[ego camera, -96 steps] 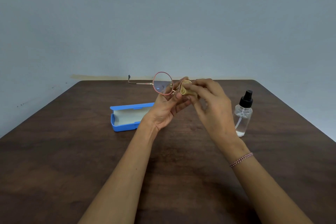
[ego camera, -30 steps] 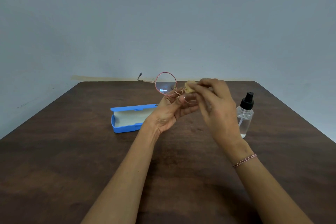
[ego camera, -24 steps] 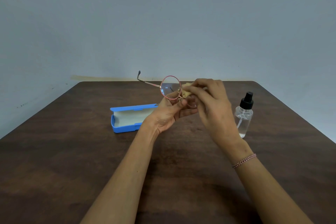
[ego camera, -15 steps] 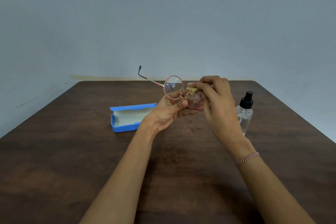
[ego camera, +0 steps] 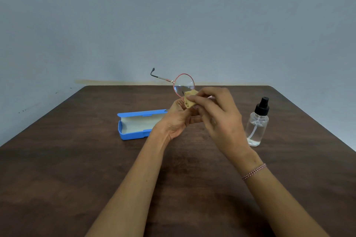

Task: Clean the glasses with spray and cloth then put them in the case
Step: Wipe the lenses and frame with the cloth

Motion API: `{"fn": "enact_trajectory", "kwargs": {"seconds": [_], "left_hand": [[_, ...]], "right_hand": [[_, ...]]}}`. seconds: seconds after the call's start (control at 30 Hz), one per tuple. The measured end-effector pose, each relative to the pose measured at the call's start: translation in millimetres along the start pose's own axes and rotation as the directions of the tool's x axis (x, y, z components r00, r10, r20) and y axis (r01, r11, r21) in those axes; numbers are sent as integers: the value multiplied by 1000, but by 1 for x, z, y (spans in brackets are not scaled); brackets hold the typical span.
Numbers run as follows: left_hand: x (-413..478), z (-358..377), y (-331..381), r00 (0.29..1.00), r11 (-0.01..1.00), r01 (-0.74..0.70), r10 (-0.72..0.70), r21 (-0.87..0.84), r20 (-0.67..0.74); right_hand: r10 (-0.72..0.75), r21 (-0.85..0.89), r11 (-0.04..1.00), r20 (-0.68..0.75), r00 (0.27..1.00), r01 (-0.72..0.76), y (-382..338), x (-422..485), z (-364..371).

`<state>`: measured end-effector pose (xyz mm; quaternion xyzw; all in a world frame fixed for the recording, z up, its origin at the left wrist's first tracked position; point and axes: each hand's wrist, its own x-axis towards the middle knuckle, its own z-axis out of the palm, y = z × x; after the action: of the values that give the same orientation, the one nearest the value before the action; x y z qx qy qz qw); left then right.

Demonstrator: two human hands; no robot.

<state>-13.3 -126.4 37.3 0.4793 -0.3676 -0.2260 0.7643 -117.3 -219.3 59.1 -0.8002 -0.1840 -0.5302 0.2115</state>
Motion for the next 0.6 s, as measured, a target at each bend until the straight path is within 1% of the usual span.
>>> {"fn": "enact_trajectory", "kwargs": {"seconds": [0.13,0.27,0.37,0.47,0.6], "left_hand": [[0,-5,-1,996,999,18,-15,32,-83],[-2,-4,-1,995,999,35,-33,22,-94],[-3,-5,-1,995,998,52,-50,23,-87],[-2,-7,-4,994,998,58,-54,38,-91],[-2,-7,-1,996,999,26,-23,39,-88]], "right_hand": [[-44,-50,998,95,995,48,7,1,-1],[-23,-14,1000,174,985,25,12,5,-7],[-12,10,1000,190,982,10,12,6,-7],[-13,-7,1000,180,984,15,12,5,-5],[-11,12,1000,188,982,9,13,5,-7]]}}
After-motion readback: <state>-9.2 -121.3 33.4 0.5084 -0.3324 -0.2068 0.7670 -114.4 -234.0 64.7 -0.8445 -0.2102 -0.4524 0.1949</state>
